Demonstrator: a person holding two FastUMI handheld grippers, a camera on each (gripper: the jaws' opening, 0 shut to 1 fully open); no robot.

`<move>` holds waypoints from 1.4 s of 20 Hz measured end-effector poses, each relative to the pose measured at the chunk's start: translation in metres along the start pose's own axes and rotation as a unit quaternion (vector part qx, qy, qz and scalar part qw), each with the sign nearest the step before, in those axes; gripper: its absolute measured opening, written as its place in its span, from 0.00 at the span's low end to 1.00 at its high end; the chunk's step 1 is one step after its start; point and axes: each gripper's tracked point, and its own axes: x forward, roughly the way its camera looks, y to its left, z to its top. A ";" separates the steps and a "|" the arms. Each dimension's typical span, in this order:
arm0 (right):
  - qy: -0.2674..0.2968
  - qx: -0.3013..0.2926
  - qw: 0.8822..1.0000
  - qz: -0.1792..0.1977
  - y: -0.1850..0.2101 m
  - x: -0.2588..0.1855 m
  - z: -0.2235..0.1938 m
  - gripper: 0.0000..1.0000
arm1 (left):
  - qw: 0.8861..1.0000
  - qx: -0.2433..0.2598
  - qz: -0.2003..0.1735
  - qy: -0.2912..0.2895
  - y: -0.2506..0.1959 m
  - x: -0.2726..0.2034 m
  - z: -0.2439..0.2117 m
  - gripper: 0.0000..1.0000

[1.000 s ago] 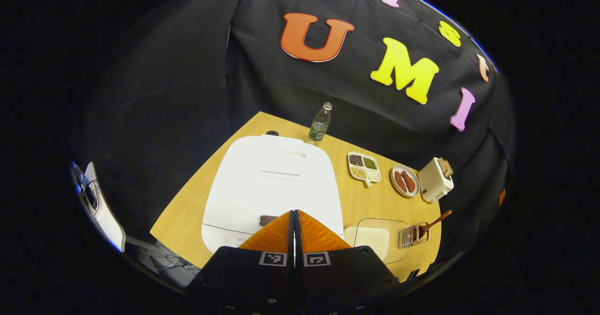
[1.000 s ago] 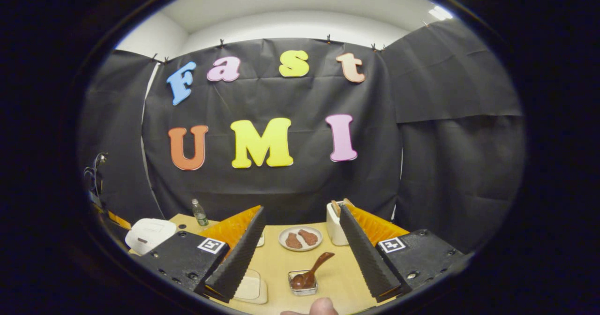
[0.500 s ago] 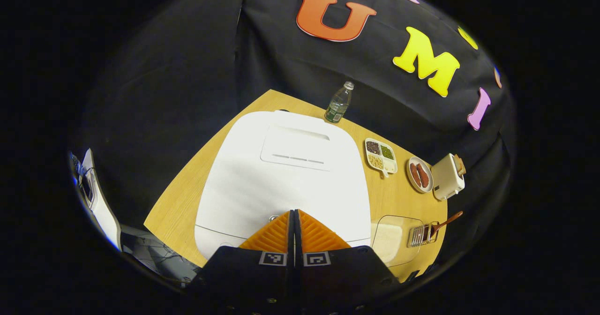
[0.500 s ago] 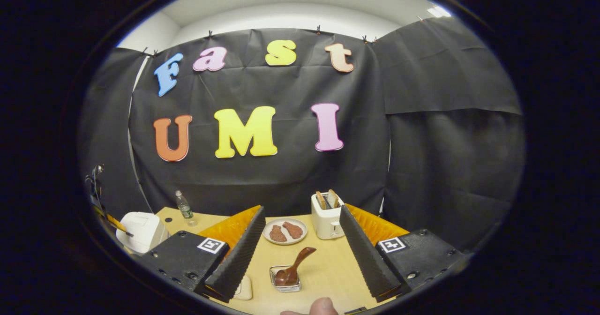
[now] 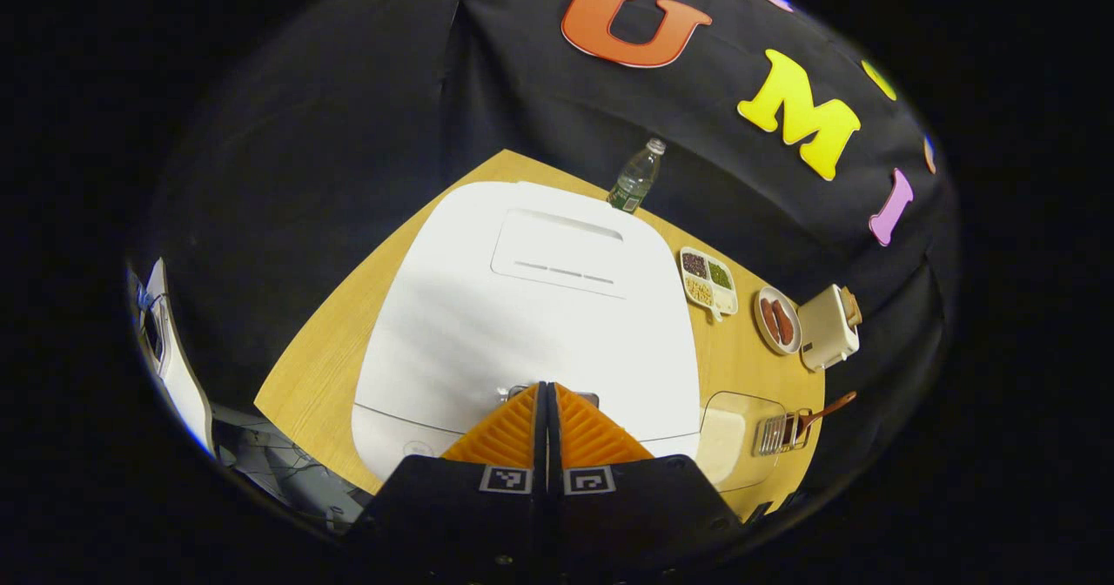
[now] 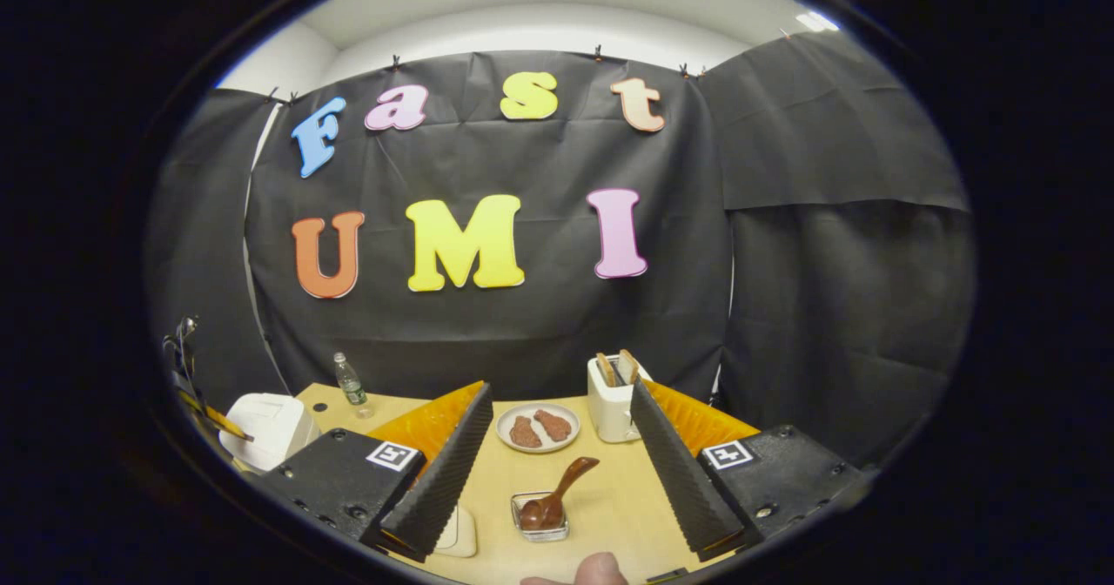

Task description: Close the left gripper, press the button to open the rice cooker; take a wooden spoon from the chopstick holder with the right hand, scoop a spoonful of rice and pour it into the rice cooker, then put the wooden spoon back into the chopstick holder.

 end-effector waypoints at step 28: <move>0.002 -0.003 1.000 0.013 -0.014 -0.003 0.004 1.00 | 0.896 0.119 0.000 -0.429 -0.086 -0.177 0.176 0.53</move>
